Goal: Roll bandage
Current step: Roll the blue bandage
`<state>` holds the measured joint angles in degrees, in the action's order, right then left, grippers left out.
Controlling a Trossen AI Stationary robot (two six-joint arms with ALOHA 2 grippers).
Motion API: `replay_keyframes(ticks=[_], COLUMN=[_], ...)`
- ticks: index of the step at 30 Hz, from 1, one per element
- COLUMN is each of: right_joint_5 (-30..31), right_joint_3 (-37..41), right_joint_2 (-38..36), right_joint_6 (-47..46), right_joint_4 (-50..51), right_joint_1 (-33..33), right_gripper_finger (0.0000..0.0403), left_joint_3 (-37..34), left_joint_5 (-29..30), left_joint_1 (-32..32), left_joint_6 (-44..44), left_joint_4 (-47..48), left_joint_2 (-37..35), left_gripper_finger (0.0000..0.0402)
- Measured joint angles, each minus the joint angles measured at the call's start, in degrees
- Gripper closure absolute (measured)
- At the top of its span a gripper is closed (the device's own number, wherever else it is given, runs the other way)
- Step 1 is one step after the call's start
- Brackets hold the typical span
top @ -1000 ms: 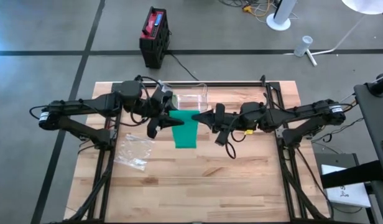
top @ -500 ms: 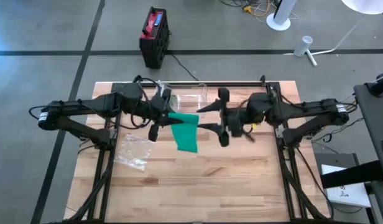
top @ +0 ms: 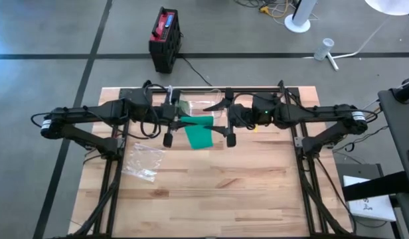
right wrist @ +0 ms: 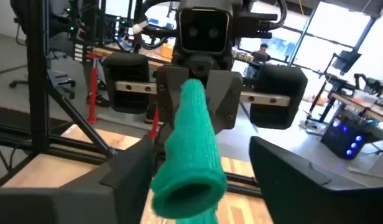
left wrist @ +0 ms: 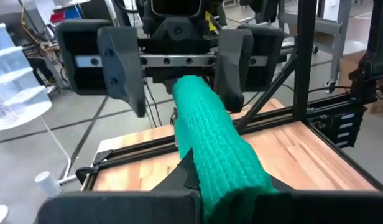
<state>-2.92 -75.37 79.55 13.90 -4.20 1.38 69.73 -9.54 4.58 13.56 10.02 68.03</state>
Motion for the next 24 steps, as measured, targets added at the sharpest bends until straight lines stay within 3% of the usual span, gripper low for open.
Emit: replay_keyframes(ticks=[8,14,20,24], right_joint_5=[-0.09,-0.08,0.11,-0.04], right_joint_3=[0.0,0.0,0.04,0.04], right_joint_2=[0.04,-0.41,-0.87,-0.9], right_joint_6=[1.33,14.48,36.9,48.09], right_joint_4=[1.06,1.17,1.14,1.12], right_joint_1=[0.44,0.36,-0.12,-0.37], right_gripper_finger=[0.0264,0.038,0.0383,0.0395], left_joint_3=[0.0,0.0,0.0,0.0], left_joint_5=[0.08,0.13,-0.36,-4.66], left_joint_1=[-0.02,-0.02,-0.04,-0.02], left_joint_6=[3.57,-0.44,-8.24,-12.68], left_joint_4=[-0.98,-0.49,3.93,5.7], left_joint_2=[-0.02,-0.03,-0.07,-0.08], left_gripper_finger=[0.0391,0.0374,0.0304,0.0244])
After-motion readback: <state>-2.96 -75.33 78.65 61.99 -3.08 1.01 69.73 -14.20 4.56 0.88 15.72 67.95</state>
